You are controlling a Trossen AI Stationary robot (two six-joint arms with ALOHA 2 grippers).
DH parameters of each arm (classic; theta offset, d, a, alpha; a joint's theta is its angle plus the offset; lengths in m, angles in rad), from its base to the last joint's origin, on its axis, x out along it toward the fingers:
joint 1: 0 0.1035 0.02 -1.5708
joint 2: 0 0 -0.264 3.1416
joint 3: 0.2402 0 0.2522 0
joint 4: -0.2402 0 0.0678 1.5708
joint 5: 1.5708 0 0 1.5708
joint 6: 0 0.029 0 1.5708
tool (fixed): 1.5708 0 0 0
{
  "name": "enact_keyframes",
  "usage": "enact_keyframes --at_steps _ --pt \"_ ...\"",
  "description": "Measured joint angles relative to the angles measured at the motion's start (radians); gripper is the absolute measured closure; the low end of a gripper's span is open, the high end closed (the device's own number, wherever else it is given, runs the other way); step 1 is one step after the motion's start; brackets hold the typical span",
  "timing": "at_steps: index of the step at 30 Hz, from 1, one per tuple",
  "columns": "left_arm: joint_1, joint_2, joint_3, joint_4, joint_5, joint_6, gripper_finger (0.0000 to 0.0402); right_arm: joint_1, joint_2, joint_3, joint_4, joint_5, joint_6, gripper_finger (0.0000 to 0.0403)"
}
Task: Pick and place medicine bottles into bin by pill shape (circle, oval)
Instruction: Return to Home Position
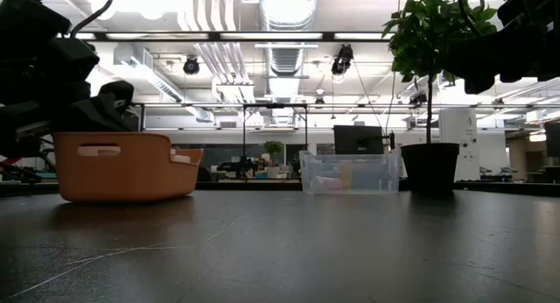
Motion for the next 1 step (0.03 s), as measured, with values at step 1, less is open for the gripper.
enact_keyframes --at_steps 1 --pt "0.000 -0.001 0.000 0.005 0.000 0.002 0.0401 0.000 0.000 0.000 0.000 0.000 0.000 0.0213"
